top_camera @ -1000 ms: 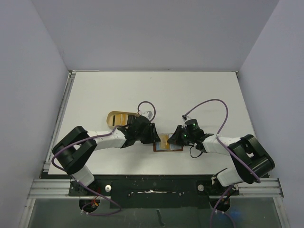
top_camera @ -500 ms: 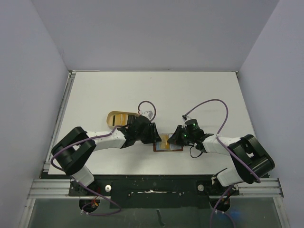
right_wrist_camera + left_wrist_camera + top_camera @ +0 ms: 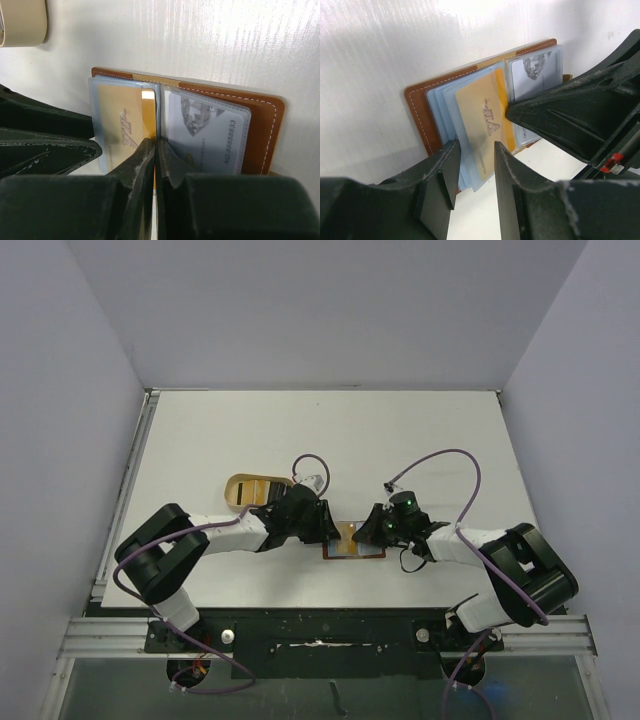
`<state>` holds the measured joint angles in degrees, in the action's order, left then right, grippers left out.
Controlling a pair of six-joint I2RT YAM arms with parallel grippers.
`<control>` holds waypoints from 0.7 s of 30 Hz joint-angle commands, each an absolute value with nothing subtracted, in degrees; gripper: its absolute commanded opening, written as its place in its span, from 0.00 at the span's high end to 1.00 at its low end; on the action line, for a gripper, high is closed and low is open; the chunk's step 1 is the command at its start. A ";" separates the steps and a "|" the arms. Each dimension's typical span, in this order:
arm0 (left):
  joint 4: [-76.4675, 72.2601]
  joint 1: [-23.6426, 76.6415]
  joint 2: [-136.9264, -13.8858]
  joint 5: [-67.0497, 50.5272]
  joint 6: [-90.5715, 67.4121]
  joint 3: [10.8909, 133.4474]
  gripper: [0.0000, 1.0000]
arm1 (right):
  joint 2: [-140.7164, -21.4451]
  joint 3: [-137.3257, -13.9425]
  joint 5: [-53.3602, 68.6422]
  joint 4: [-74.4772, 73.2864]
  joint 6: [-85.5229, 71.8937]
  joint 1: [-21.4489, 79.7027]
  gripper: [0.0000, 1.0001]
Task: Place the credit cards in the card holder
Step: Turn over the card slot in the card holder.
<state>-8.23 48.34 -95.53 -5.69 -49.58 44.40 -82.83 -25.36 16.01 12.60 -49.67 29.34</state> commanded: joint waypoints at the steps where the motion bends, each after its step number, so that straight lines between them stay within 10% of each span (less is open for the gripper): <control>1: -13.20 48.67 -95.56 -7.46 -50.53 45.61 0.70 | -85.19 -23.29 14.96 9.82 -48.73 30.31 0.97; 21: -14.16 48.81 -93.80 -9.13 -51.21 46.31 0.74 | -84.25 -22.15 21.50 19.91 -51.48 30.67 0.83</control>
<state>-9.17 48.21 -95.61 -6.66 -50.41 44.40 -84.01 -23.70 18.11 18.87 -50.72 29.52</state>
